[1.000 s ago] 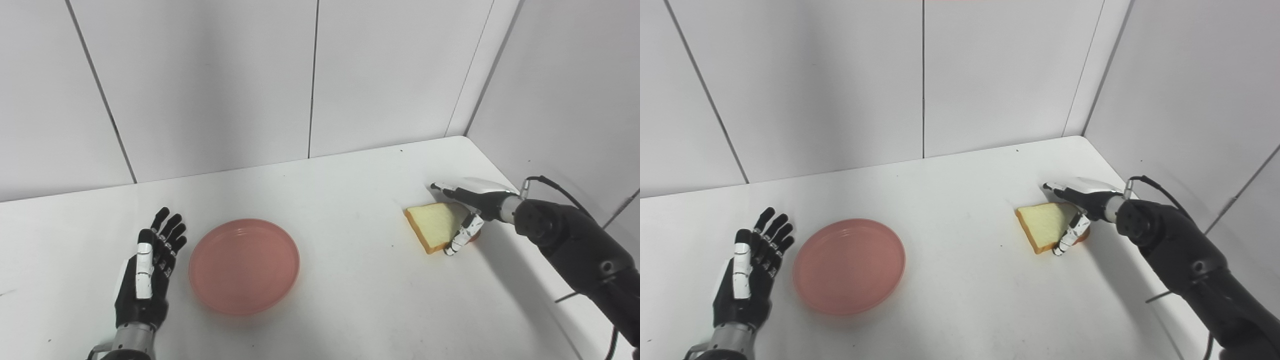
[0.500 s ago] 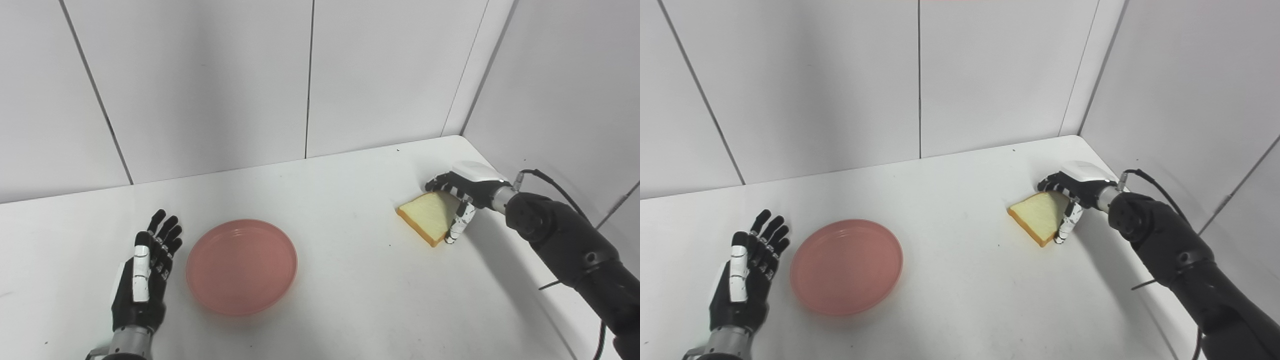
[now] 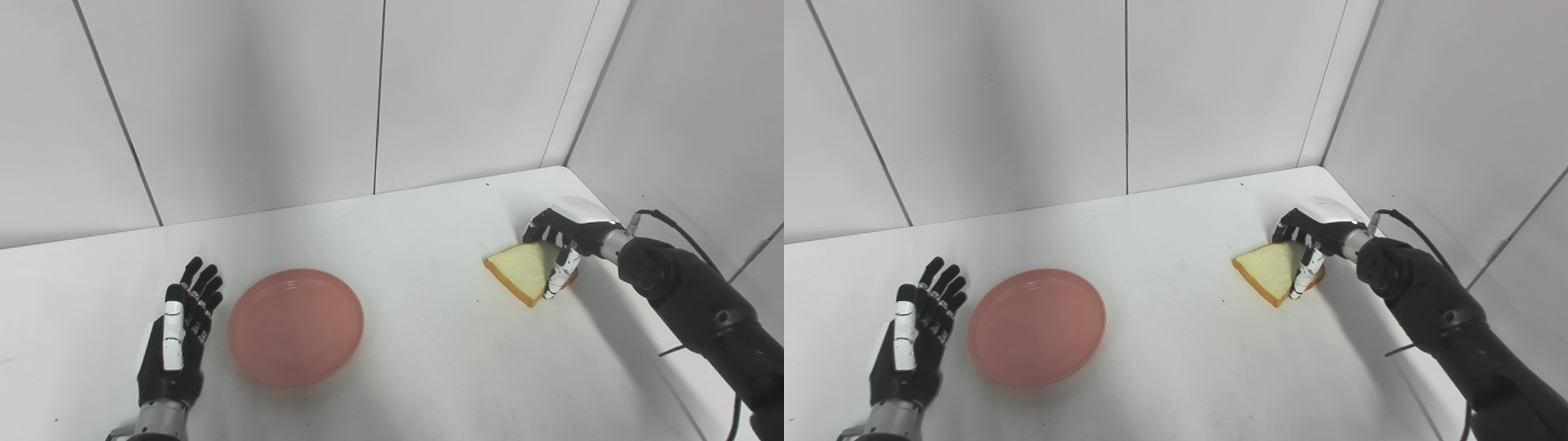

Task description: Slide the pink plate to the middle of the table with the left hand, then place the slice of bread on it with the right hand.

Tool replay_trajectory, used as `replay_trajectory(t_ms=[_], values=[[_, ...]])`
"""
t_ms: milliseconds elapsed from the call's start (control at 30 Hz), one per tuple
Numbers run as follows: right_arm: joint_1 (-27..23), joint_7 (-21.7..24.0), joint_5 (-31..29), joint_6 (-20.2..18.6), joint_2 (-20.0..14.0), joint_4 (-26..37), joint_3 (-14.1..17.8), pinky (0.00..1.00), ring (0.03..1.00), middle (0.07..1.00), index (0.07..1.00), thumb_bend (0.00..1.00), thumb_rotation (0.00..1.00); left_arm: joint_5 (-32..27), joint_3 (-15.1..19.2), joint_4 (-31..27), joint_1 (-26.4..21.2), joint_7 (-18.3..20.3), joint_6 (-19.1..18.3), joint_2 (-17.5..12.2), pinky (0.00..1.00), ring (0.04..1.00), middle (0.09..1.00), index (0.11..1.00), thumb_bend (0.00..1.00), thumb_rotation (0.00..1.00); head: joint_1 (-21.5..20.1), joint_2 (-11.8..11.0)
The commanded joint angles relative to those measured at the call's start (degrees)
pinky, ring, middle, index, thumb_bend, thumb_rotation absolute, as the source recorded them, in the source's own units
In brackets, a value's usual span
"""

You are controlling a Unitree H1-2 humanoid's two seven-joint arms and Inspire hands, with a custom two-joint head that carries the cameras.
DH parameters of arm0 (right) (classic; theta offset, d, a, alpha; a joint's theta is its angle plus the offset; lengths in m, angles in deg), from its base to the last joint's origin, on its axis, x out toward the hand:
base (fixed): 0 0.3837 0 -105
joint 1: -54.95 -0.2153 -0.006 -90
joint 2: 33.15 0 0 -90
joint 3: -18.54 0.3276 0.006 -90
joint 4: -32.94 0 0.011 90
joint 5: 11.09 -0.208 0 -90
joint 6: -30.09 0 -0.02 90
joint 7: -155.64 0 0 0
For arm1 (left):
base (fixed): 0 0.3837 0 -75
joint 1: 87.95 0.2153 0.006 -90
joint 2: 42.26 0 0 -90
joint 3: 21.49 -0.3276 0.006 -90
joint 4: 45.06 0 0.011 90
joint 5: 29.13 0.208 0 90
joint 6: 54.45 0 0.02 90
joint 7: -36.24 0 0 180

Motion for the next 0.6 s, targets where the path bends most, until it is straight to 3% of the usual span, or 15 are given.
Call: replay_trajectory(t_ms=[0, 233, 400, 567], values=[[0.8, 0.9, -1.4, 1.4, -0.3, 3.7, 0.7, 0.37, 0.438, 0.448, 0.513, 0.53, 0.0, 0.5, -0.5, 1.5, 2.3, -0.5, -2.0, 0.4, 0.96, 0.937, 0.924, 0.915, 0.7, 0.94, 0.0, 0.0], [2.4, 2.2, -6.1, -0.3, -1.4, 15.0, 6.6, 0.35, 0.416, 0.432, 0.522, 0.53, 0.0, 0.5, -0.6, 1.7, 2.3, -0.6, -1.8, 0.6, 0.97, 0.937, 0.92, 0.909, 0.69, 0.95, 0.2, 0.3], [1.5, 4.7, -8.6, -1.4, -1.6, 19.6, 9.7, 0.38, 0.434, 0.444, 0.518, 0.53, 0.0, 0.8, -1.0, 1.4, 2.4, -0.6, -2.3, 0.6, 0.97, 0.941, 0.923, 0.91, 0.69, 0.95, 0.4, 0.1], [0.3, 7.2, -12.9, -7.3, 0.7, 24.9, 12.1, 0.36, 0.415, 0.442, 0.512, 0.53, 0.0, 0.6, -1.2, 0.4, 2.7, -0.8, -3.4, 1.0, 0.99, 0.945, 0.926, 0.91, 0.69, 0.94, 1.2, 0.3]])
